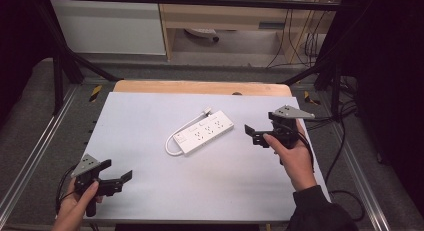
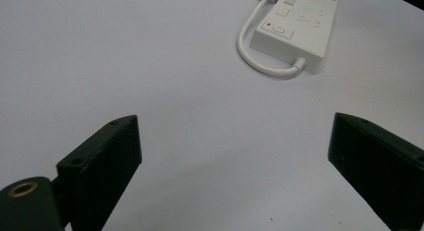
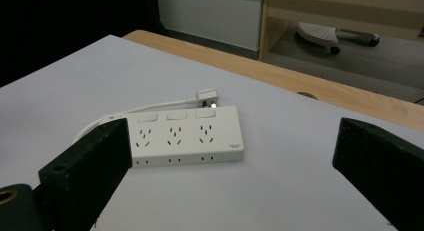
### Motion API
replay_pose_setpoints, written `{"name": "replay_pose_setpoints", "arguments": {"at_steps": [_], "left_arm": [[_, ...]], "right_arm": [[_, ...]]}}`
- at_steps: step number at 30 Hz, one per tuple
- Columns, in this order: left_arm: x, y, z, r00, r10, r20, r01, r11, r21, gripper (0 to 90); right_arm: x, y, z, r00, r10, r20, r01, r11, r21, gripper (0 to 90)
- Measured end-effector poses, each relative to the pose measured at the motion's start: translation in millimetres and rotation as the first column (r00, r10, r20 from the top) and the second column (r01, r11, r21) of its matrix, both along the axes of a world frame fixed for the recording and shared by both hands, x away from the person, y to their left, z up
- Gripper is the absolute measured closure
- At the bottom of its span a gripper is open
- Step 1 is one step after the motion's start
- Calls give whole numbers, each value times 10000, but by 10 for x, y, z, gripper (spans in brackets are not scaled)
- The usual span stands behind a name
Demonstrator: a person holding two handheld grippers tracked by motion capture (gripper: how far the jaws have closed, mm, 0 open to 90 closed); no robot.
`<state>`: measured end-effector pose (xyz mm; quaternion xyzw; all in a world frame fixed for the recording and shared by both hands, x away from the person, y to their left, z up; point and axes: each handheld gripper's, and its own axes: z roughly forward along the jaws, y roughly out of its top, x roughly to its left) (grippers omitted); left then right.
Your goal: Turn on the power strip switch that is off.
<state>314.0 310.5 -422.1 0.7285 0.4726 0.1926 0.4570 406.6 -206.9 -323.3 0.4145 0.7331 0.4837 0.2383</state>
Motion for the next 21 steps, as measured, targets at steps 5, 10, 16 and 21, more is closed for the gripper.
{"name": "replay_pose_setpoints", "arguments": {"at_steps": [5, 10, 16, 21], "left_arm": [[1, 1, 0, 10000, 16, 28, -16, 10000, -9, 68], [1, 1, 1, 10000, 8, 53, -8, 10000, -5, 68], [1, 3, 2, 10000, 30, 54, -30, 10000, -15, 68], [-1, 6, 2, 10000, 18, 45, -18, 10000, 7, 69]], "right_arm": [[39, 62, -13, 10000, 62, -53, -62, 9999, -97, 27], [78, 128, -24, 9998, 194, -103, -197, 9995, -242, 26], [126, 205, -40, 9993, 346, -161, -350, 9991, -256, 26], [185, 289, -83, 9992, 355, -184, -362, 9986, -395, 27]]}}
